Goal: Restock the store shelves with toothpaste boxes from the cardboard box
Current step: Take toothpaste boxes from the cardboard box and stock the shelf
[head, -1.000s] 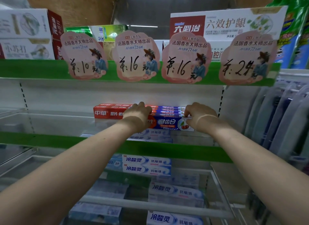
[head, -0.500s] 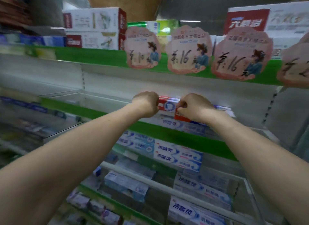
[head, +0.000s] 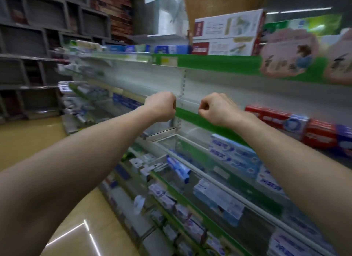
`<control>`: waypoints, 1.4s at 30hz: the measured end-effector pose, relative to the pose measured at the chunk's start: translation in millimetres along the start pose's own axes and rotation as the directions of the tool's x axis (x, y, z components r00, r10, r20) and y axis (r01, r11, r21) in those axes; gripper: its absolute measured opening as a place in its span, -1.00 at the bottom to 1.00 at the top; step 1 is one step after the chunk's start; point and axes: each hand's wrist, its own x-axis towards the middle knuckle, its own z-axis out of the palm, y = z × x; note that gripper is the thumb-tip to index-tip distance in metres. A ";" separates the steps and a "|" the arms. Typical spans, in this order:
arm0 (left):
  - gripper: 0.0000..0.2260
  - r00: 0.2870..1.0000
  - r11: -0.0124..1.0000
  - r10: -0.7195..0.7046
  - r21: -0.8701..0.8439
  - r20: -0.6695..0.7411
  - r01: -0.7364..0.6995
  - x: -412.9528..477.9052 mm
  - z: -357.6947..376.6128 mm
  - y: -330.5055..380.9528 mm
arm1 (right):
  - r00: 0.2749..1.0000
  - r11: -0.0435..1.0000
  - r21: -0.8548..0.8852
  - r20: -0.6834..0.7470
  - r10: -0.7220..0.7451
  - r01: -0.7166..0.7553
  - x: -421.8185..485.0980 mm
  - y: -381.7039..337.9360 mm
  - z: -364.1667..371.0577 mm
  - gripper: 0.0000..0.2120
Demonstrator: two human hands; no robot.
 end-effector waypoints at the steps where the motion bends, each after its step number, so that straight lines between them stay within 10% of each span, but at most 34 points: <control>1: -0.88 1.000 1.000 -0.018 0.018 -0.002 0.018 -6.6 -4.8 -18.9 | 1.000 1.000 0.011 0.002 -0.017 0.017 6.0 -18.0 8.0 -0.85; 18: -0.94 0.903 0.884 -0.427 0.189 -0.048 0.428 -177.1 -104.4 -343.8 | 0.901 0.891 0.225 0.093 -0.423 0.395 60.5 -387.4 139.7 -0.91; 42: -0.94 0.377 0.354 -0.925 0.274 -0.036 0.894 -368.3 -92.8 -674.0 | 0.408 0.468 0.509 0.232 -0.883 0.723 77.7 -771.8 351.8 -0.87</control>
